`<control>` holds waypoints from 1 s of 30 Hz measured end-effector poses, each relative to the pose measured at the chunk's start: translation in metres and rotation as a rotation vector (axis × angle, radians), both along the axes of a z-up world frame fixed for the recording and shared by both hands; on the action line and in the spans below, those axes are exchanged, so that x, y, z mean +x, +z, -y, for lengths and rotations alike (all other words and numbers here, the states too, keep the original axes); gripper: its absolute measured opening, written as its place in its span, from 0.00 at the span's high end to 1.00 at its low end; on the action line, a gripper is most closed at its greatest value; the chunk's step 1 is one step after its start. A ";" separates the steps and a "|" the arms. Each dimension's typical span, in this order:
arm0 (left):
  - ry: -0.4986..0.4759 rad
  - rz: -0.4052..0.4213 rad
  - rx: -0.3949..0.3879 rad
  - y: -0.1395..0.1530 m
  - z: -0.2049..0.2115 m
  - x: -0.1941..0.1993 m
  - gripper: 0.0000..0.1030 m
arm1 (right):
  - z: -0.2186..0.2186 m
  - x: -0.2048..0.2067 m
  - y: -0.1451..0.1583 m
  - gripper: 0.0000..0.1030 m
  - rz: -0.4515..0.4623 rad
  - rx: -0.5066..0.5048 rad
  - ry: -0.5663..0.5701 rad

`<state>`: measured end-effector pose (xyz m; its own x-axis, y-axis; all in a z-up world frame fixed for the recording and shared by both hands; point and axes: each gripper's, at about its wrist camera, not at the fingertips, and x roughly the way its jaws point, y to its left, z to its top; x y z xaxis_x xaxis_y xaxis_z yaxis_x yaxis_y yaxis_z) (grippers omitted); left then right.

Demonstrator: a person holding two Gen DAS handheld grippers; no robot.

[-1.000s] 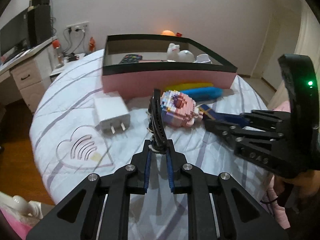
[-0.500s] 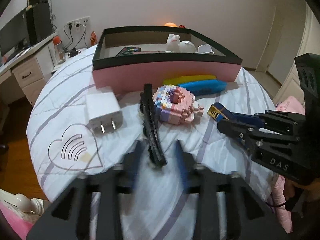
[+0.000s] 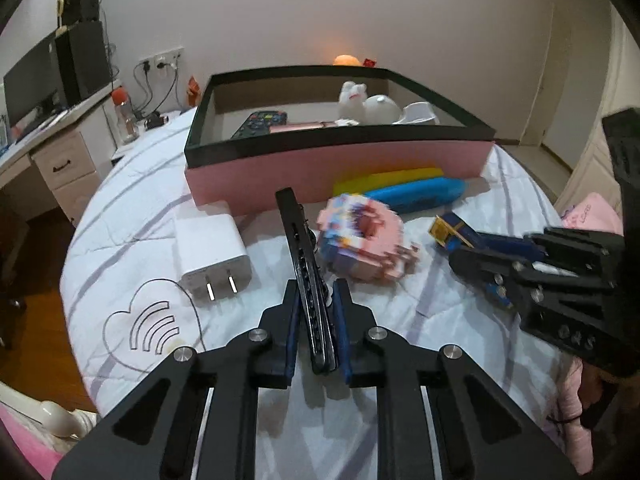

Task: Organize rigid objects
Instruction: 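Lift the cable and blue-gold box with both grippers and carry them over the pink box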

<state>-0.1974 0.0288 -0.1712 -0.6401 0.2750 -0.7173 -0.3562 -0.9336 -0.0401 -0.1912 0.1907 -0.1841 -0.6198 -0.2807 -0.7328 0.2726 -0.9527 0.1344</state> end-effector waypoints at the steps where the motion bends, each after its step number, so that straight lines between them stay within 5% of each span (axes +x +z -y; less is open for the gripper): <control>1: -0.001 -0.013 0.002 0.004 0.001 0.004 0.85 | -0.001 0.001 0.002 0.80 -0.005 -0.002 -0.002; 9: 0.011 -0.115 0.053 0.047 0.008 0.025 0.85 | 0.000 0.017 0.032 0.80 -0.096 -0.015 -0.002; 18: 0.137 -0.353 0.079 0.110 0.007 0.037 0.85 | 0.007 0.043 0.094 0.80 -0.349 -0.004 -0.014; 30: 0.245 -0.465 0.079 0.141 0.016 0.029 0.85 | 0.003 0.046 0.136 0.79 -0.525 0.001 -0.058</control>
<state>-0.1680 0.0126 -0.0304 -0.9379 0.1192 -0.3259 -0.1249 -0.9922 -0.0035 -0.1456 0.1875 -0.0478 -0.9180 -0.2347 -0.3196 0.2499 -0.9682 -0.0067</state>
